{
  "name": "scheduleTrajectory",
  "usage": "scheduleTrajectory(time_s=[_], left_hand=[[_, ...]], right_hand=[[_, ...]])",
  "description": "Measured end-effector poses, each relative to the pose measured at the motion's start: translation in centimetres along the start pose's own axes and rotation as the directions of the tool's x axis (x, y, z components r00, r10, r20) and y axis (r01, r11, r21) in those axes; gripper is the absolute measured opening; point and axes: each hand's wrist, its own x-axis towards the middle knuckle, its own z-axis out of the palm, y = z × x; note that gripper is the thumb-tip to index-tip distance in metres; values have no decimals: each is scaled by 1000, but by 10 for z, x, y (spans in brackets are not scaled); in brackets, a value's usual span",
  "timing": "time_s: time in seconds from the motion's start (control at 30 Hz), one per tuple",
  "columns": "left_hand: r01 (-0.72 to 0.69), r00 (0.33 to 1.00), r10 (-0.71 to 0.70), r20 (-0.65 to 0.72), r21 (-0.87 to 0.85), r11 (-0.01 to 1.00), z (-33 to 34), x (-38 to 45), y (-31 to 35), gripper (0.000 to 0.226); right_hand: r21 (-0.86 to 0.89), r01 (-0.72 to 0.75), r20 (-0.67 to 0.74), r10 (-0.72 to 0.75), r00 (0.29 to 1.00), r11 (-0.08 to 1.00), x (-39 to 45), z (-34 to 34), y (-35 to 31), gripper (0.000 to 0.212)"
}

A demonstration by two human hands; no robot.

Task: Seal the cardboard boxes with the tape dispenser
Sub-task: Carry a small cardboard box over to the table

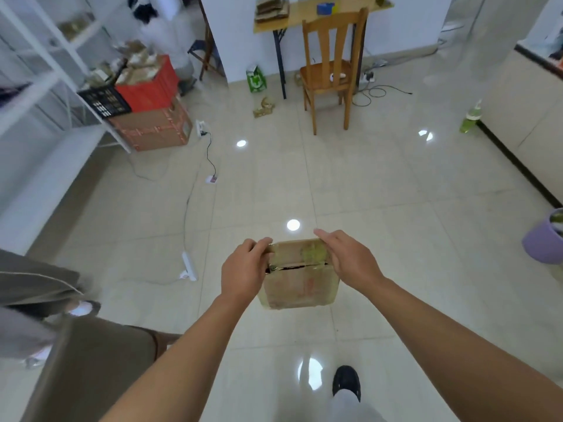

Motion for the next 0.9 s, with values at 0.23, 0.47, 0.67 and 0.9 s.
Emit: scheduleTrajectory(time_s=[0.23,0.47,0.67,0.9], left_hand=[[48,998,-51,40,67,997,7,50,13,12],[-91,985,70,157,129,988,12,96,-6,18],[-75,984,65,167,49,996,33,144,-38,20],[-10,984,11,180,-6,1000,35,224,-97,22]], right_hand=[[80,-26,20,25,999,996,46,-15,26,49],[30,-3,132,-1,991,1000,80,-21,47,38],[48,-74,94,70,993,996,134,-1,45,39],[47,-130,66,127,990,990,236,23,29,37]])
